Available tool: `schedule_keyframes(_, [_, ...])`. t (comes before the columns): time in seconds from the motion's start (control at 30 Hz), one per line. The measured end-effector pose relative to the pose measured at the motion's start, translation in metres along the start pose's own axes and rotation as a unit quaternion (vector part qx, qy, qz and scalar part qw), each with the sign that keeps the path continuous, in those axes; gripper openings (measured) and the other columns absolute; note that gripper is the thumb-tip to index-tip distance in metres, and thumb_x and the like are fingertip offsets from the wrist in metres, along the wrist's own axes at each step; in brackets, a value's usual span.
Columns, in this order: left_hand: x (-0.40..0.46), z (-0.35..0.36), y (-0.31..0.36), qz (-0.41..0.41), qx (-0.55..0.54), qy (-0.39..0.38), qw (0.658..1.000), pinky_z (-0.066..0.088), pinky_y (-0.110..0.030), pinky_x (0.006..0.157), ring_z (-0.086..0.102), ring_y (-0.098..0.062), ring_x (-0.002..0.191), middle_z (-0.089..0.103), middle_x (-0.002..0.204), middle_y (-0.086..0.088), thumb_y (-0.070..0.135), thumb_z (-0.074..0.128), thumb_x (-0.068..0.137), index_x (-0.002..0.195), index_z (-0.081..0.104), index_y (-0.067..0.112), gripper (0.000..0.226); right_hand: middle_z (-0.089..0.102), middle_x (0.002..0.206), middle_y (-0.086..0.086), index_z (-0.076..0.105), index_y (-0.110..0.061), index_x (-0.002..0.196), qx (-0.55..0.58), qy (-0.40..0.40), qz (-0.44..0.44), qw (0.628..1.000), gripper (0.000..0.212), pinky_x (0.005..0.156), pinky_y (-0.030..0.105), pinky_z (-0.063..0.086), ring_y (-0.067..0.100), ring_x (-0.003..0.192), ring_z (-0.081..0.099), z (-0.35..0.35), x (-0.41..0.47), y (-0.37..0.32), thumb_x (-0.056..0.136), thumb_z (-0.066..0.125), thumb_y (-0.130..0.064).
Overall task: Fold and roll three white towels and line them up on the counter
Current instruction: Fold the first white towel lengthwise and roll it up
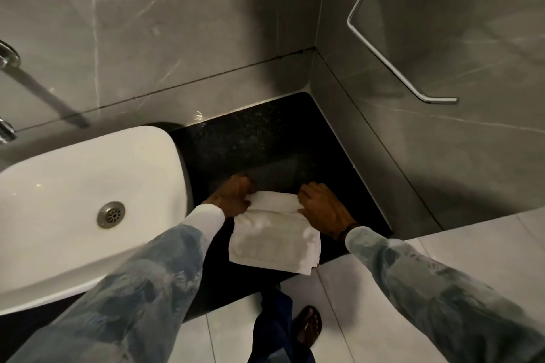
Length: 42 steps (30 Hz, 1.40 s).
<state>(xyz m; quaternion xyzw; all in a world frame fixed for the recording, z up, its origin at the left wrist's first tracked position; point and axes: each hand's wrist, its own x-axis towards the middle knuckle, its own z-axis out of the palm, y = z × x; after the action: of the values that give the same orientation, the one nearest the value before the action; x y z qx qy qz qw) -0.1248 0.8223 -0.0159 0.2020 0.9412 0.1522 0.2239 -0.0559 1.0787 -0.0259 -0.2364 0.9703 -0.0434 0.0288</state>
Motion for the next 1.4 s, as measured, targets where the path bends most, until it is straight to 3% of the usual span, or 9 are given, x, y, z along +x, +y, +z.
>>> schedule_keyframes(0.1, [-0.021, 0.012, 0.003, 0.017, 0.041, 0.067, 0.997, 0.041, -0.036, 0.101, 0.048, -0.032, 0.122, 0.045, 0.139, -0.011, 0.017, 0.075, 0.072, 0.108, 0.064, 0.014, 0.038, 0.065, 0.1, 0.006, 0.068, -0.012, 0.091, -0.023, 0.038, -0.029, 0.999, 0.019, 0.078, 0.038, 0.047, 0.026, 0.088, 0.059, 0.004, -0.006, -0.007, 0.074, 0.074, -0.016])
schedule_keyframes(0.23, [-0.052, 0.038, 0.017, -0.014, 0.016, 0.15, 0.988, 0.048, -0.036, 0.092, 0.057, -0.03, 0.109, 0.057, 0.126, -0.009, 0.011, 0.068, 0.077, 0.112, 0.063, 0.013, 0.036, 0.065, 0.098, 0.004, 0.068, -0.013, 0.082, -0.03, 0.058, -0.045, 0.997, 0.01, 0.076, 0.037, 0.045, 0.025, 0.086, 0.057, 0.005, -0.02, -0.015, 0.073, 0.071, -0.018])
schedule_keyframes(0.4, [-0.079, 0.072, 0.027, -0.015, -0.011, 0.242, 0.97, 0.053, -0.039, 0.088, 0.06, -0.033, 0.104, 0.064, 0.116, -0.012, 0.013, 0.054, 0.077, 0.098, 0.068, 0.007, 0.026, 0.063, 0.092, 0.003, 0.064, -0.015, 0.069, 0.152, -0.101, 0.073, 0.981, 0.034, 0.069, 0.032, 0.049, 0.022, 0.079, 0.059, -0.009, -0.011, -0.026, 0.077, 0.07, -0.047])
schedule_keyframes(0.6, [-0.08, 0.05, 0.024, -0.015, -0.002, 0.139, 0.99, 0.053, -0.034, 0.089, 0.057, -0.026, 0.11, 0.064, 0.118, -0.001, 0.019, 0.066, 0.075, 0.095, 0.071, 0.02, 0.022, 0.07, 0.099, -0.002, 0.072, -0.019, 0.097, 0.308, -0.147, 0.191, 0.92, 0.055, 0.075, 0.026, 0.055, 0.014, 0.086, 0.064, -0.022, 0.005, -0.01, 0.048, 0.092, -0.037])
schedule_keyframes(0.77, [-0.079, 0.029, 0.019, -0.03, -0.04, -0.005, 0.999, 0.044, -0.035, 0.102, 0.05, -0.027, 0.121, 0.052, 0.132, -0.007, 0.024, 0.072, 0.078, 0.126, 0.051, 0.021, 0.053, 0.055, 0.117, 0.004, 0.061, -0.019, 0.103, 0.198, -0.142, 0.133, 0.961, 0.046, 0.088, 0.038, 0.051, 0.026, 0.101, 0.057, -0.012, -0.022, -0.032, 0.064, 0.083, -0.032])
schedule_keyframes(0.9, [-0.078, 0.027, 0.028, -0.025, 0.096, -0.092, 0.991, 0.023, -0.043, 0.115, 0.027, -0.031, 0.138, 0.036, 0.146, -0.01, 0.033, 0.062, 0.086, 0.141, 0.038, 0.022, 0.061, 0.052, 0.128, 0.008, 0.057, -0.014, 0.115, 0.106, -0.098, 0.03, 0.989, 0.043, 0.09, 0.041, 0.052, 0.03, 0.105, 0.059, 0.002, -0.04, -0.043, 0.078, 0.071, -0.031])
schedule_keyframes(1.07, [-0.068, 0.031, 0.036, -0.024, 0.133, 0.02, 0.991, 0.031, -0.042, 0.105, 0.039, -0.03, 0.127, 0.044, 0.139, -0.008, 0.03, 0.065, 0.079, 0.133, 0.044, 0.02, 0.058, 0.051, 0.127, 0.009, 0.057, -0.012, 0.113, 0.082, -0.062, 0.061, 0.993, 0.04, 0.085, 0.044, 0.054, 0.033, 0.105, 0.058, -0.006, -0.026, -0.034, 0.077, 0.07, -0.024])
schedule_keyframes(1.23, [-0.088, 0.059, 0.044, -0.006, 0.151, 0.137, 0.979, 0.047, -0.042, 0.081, 0.05, -0.031, 0.1, 0.058, 0.109, -0.009, 0.013, 0.075, 0.059, 0.106, 0.057, 0.015, 0.05, 0.063, 0.098, 0.001, 0.067, -0.016, 0.079, 0.229, -0.126, 0.127, 0.957, 0.029, 0.074, 0.034, 0.055, 0.02, 0.082, 0.061, -0.024, -0.019, -0.028, 0.065, 0.084, -0.036])
schedule_keyframes(1.4, [-0.113, 0.076, 0.033, 0.03, 0.084, 0.167, 0.982, 0.047, -0.04, 0.087, 0.054, -0.028, 0.105, 0.06, 0.117, -0.005, 0.021, 0.071, 0.068, 0.107, 0.061, 0.018, 0.04, 0.056, 0.102, 0.002, 0.059, -0.019, 0.083, 0.223, -0.092, 0.127, 0.962, 0.034, 0.079, 0.037, 0.055, 0.023, 0.09, 0.057, -0.021, -0.036, -0.03, 0.061, 0.084, -0.026])
